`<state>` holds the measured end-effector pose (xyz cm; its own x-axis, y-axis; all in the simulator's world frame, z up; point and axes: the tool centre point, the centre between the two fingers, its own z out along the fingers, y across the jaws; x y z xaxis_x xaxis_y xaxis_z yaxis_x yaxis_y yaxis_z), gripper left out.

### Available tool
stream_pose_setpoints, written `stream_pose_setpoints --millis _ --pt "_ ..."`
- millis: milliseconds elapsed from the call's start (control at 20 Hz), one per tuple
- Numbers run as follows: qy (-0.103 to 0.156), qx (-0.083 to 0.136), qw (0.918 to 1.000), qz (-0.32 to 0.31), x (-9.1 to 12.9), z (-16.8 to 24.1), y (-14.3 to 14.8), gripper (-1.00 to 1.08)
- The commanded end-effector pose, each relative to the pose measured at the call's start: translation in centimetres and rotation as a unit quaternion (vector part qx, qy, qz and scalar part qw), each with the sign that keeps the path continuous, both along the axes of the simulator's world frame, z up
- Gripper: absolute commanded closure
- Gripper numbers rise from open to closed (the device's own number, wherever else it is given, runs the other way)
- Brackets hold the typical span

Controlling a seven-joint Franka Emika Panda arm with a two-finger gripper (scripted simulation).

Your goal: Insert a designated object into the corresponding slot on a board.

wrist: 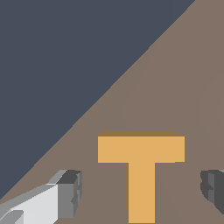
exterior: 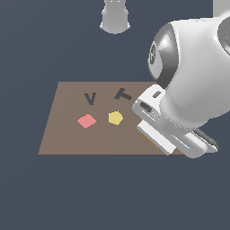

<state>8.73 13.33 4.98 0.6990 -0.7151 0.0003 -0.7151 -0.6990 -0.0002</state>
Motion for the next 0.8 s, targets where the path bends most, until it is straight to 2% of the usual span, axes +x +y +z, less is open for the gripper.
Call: stream_pose_setpoints --millis 0,350,400,750 --pt "0.0 0.0 1.0 0.0 0.0 -0.2 0.0 -0.92" --pt "0.0 0.0 1.0 0.001 -0.1 -2.0 0.0 -0.92" --pt "0.0 0.0 1.0 0.001 -0.1 -2.0 0.0 1.08" --pt "0.0 0.0 1.0 0.001 -0.1 -2.0 0.0 1.08"
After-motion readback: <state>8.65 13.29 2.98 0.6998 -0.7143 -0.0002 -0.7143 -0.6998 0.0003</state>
